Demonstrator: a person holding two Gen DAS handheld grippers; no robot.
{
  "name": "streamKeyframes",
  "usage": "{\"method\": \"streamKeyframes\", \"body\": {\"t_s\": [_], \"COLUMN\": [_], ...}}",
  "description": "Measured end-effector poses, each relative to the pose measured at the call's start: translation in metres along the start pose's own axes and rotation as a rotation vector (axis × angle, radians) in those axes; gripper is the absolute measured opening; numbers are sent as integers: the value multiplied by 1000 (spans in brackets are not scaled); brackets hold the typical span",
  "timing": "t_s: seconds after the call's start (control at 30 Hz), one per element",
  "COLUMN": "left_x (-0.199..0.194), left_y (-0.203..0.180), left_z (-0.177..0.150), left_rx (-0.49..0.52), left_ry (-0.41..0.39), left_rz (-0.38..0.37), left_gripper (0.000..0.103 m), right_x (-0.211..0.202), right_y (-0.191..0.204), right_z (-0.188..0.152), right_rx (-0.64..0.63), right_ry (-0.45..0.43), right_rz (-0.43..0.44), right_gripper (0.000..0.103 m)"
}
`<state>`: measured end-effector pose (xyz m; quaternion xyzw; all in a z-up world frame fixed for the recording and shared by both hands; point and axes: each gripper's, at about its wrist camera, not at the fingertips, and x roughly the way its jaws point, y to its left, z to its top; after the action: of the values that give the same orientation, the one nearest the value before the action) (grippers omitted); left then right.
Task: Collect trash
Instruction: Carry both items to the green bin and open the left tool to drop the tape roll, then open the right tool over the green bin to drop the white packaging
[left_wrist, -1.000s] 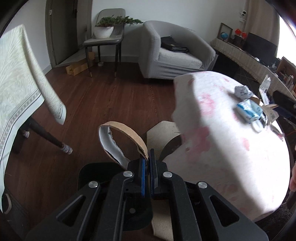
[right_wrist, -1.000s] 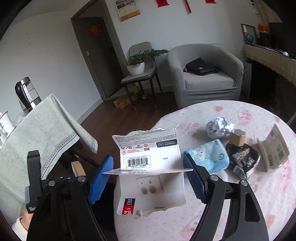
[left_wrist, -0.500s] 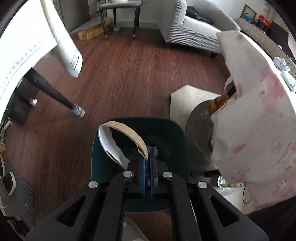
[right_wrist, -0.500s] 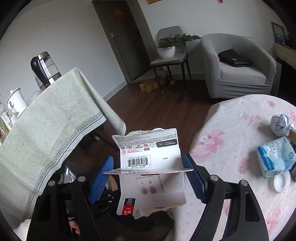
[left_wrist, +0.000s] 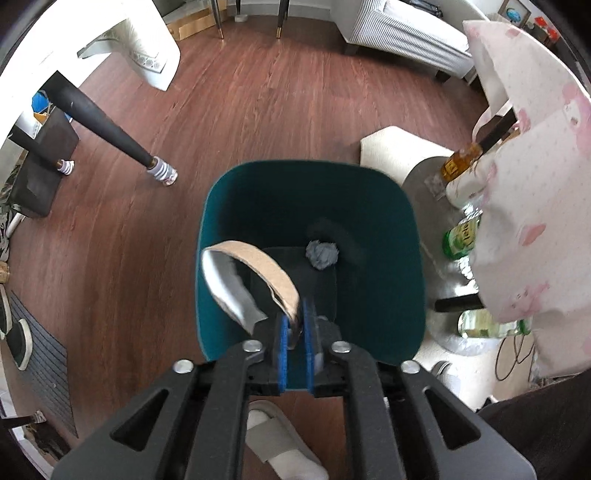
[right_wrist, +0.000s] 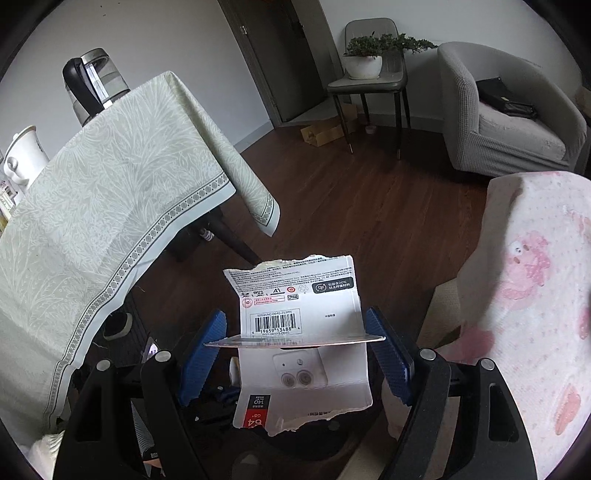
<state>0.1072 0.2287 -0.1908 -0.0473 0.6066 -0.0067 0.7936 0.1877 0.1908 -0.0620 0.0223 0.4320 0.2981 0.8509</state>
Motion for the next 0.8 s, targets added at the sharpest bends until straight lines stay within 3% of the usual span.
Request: {"method": "streamKeyframes", "body": {"t_s": [0.3, 0.37, 0.6, 0.8], "left_x": [-3, -4, -14, -39], "left_y": [23, 28, 37, 42], "left_z": [-8, -9, -11, -13], "left_rx": [-24, -32, -39, -38], "left_ry": [-1, -2, -22, -85], "left_rz": [6, -4, -4, 5], "left_gripper": [34, 44, 46, 56], "right_x": [35, 41, 64, 89], "right_y": [12, 16, 22, 25], "right_z": [-4, -5, -10, -15], "right_rx": [-11, -13, -17, -26], "right_ry": [72, 82, 135, 198], "right_rz": [-12, -11, -24, -47], "right_gripper": [79, 79, 79, 79]}}
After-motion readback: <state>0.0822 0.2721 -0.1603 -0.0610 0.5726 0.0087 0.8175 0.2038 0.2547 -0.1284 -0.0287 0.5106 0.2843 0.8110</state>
